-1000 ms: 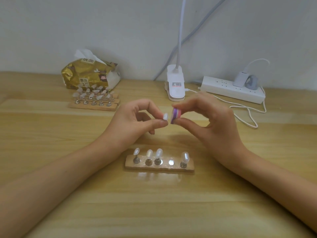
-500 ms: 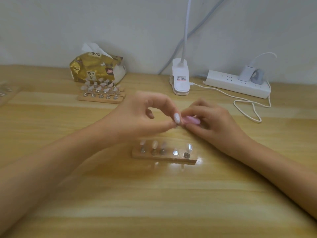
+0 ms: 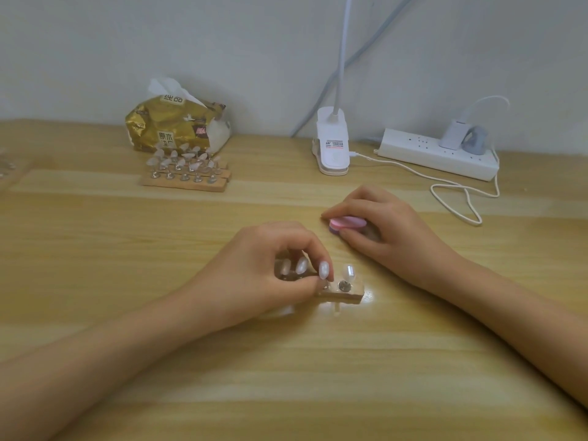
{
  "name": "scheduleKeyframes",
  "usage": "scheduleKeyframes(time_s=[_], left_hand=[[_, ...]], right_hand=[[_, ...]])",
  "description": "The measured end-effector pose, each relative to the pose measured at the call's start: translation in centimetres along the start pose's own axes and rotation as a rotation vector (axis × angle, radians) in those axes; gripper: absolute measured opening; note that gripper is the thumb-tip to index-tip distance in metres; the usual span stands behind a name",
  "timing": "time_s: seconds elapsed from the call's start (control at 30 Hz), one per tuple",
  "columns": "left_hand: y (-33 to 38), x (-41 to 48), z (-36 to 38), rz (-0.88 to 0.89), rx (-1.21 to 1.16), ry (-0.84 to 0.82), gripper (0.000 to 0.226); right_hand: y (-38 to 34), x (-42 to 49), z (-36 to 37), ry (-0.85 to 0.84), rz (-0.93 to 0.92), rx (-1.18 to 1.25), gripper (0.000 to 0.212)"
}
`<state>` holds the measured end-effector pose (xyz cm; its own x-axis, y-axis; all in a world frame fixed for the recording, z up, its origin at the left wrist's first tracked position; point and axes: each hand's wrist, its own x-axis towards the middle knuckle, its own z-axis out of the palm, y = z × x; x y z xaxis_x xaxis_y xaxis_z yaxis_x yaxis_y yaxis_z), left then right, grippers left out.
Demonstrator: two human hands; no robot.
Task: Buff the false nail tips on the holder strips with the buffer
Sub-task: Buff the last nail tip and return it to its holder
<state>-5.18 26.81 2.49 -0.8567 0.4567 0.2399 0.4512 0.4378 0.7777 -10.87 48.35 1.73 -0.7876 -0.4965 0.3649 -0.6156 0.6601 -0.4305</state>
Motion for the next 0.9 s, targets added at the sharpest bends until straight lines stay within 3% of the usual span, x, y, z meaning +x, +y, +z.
scheduleKeyframes(time_s=[0.2,0.33,0.47,0.73,0.9], left_hand=[[0.2,-0.1,-0.1,-0.050,-0.002,0.013,0.014],[0.7,0.4,-0.1,-0.050,0.175,-0.038,0.017],[1.6,0.6,1.0,0.024,0.338,0.013,0.018],[1.9,0.5,1.2,0.078,0.459,0.062,0.016],[2.3,-0.1,1.5,0.230,0.638,0.130,0.005]], right_hand=[[0.1,0.0,0.1,0.016,-0.001,-0.015,0.027],[0.5,0.1,0.1,0.047,0.032,-0.037,0.021],[0.6,0.2,0.1,0.028,0.052,0.010,0.009],[0.7,0.2,0.1,0.011,0.053,0.013,0.011],[0.6,0.1,0.2,0.038,0.054,0.022,0.009]])
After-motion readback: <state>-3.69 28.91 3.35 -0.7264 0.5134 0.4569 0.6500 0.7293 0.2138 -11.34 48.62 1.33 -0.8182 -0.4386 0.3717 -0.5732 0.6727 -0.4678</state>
